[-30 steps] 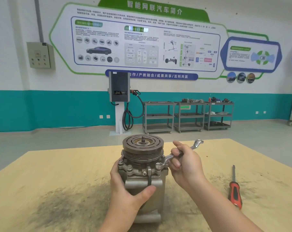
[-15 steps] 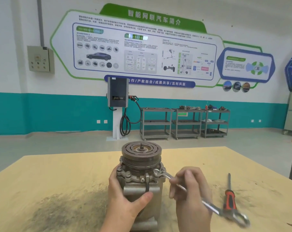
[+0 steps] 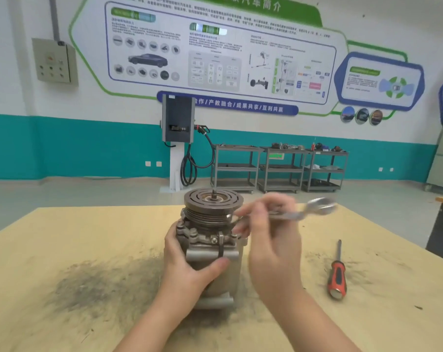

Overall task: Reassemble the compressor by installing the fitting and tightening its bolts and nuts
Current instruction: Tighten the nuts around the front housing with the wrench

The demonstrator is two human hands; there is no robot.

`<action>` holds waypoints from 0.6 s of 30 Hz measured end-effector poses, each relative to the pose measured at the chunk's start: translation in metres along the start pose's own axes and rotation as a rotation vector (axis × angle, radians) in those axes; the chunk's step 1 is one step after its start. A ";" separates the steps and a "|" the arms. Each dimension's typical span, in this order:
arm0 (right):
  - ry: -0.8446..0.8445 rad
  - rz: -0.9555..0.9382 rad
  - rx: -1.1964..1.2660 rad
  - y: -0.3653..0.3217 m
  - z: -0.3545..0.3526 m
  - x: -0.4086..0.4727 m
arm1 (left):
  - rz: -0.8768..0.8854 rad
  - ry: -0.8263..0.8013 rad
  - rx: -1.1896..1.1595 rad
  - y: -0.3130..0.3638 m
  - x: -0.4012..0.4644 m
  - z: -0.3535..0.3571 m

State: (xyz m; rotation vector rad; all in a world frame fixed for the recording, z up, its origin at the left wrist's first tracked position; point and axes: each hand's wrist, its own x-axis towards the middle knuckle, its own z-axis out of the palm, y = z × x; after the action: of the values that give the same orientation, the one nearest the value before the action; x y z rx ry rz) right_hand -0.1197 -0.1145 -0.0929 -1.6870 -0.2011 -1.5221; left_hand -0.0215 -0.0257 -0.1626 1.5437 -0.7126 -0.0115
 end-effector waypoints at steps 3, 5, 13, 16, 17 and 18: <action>0.225 0.372 0.364 0.007 -0.011 0.014 | 0.039 -0.002 -0.032 -0.001 0.004 0.001; 0.311 0.574 0.507 0.017 -0.019 0.019 | 0.041 -0.017 -0.044 0.000 0.003 0.001; 0.261 0.879 0.699 0.053 -0.024 0.032 | 0.044 -0.012 -0.025 -0.004 0.005 0.000; 0.212 0.916 0.702 0.061 -0.022 0.037 | 0.050 -0.019 -0.016 -0.005 0.006 0.000; 0.212 0.925 0.706 0.063 -0.022 0.036 | 0.051 -0.021 -0.019 -0.007 0.007 -0.001; 0.224 0.929 0.723 0.064 -0.022 0.032 | 0.045 -0.023 -0.018 -0.006 0.007 -0.002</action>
State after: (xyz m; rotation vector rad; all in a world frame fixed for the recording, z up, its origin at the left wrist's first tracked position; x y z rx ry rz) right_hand -0.0886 -0.1831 -0.0961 -0.8105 0.1380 -0.7638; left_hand -0.0125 -0.0279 -0.1647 1.5118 -0.7636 -0.0023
